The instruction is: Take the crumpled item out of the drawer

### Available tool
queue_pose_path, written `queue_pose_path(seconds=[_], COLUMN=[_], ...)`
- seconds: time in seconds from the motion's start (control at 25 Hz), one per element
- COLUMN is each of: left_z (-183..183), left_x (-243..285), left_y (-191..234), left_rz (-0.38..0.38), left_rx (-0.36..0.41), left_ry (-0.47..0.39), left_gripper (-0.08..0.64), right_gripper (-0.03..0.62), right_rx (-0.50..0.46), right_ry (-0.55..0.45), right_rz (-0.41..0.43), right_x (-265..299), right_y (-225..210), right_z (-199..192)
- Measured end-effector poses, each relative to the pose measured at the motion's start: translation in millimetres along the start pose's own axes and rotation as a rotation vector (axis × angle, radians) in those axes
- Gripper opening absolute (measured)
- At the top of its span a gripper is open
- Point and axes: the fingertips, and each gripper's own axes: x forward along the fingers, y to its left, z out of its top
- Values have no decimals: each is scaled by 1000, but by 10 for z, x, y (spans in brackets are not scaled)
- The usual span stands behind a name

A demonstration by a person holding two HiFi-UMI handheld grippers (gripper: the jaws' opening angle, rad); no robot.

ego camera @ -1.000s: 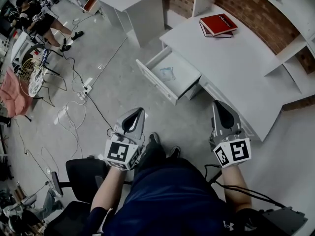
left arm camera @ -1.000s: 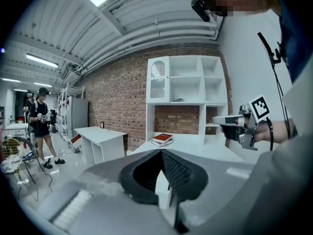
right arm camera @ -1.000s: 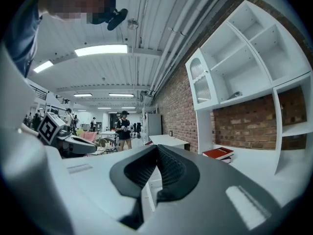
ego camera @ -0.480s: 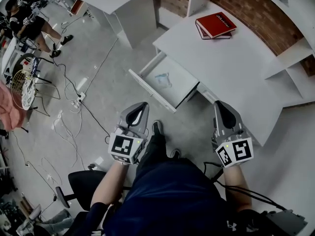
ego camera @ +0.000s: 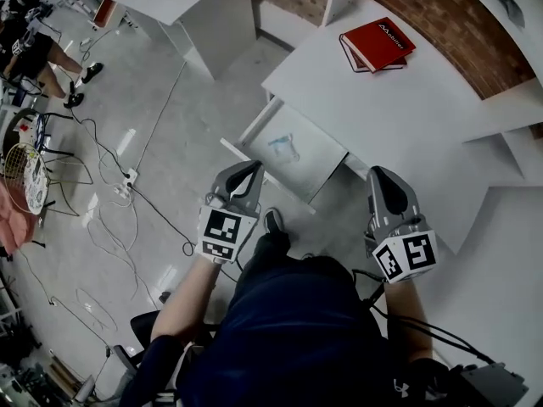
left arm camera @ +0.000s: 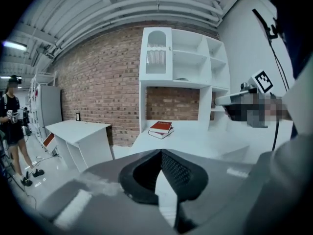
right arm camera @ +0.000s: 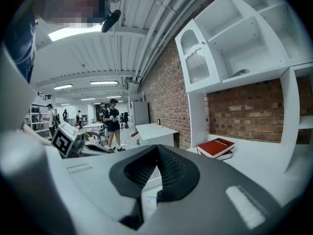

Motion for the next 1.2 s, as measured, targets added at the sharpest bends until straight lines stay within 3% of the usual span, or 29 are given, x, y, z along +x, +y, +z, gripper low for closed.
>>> queue_pose_path(seconds=[0.2,0.44,0.52,0.64,0.8,1.0,1.2], left_z=[-355,-907,-1077,-1354,-1787,-2535,-3017], left_x=[570,1206,1430,1709,2027,2305,2454], left_y=[183,77,14,-61,-164,-243,-339], left_rz=[-80,-178,-213,-270,-353,-467,-539], left_rx=[72,160,214,304,442,598,733], left_ry=[112,285,348,468,624,856,1012], left_gripper=[3,3,6,89,131,135,146], right_gripper=[3,3,3,3,3,3,3], right_rx=[35,94,117,147,187,235,278], right_ry=[39,83,94,126,143,162,183], right_rz=[-34,-60,-58,-46,-57,-95,-134], right_x=[319,478,514,568,573,461,209], right_y=[-86,-335,-454,-586,-804,-1082,-1263], right_z=[-120,-377,-484,-598,-753,-1047,-1307])
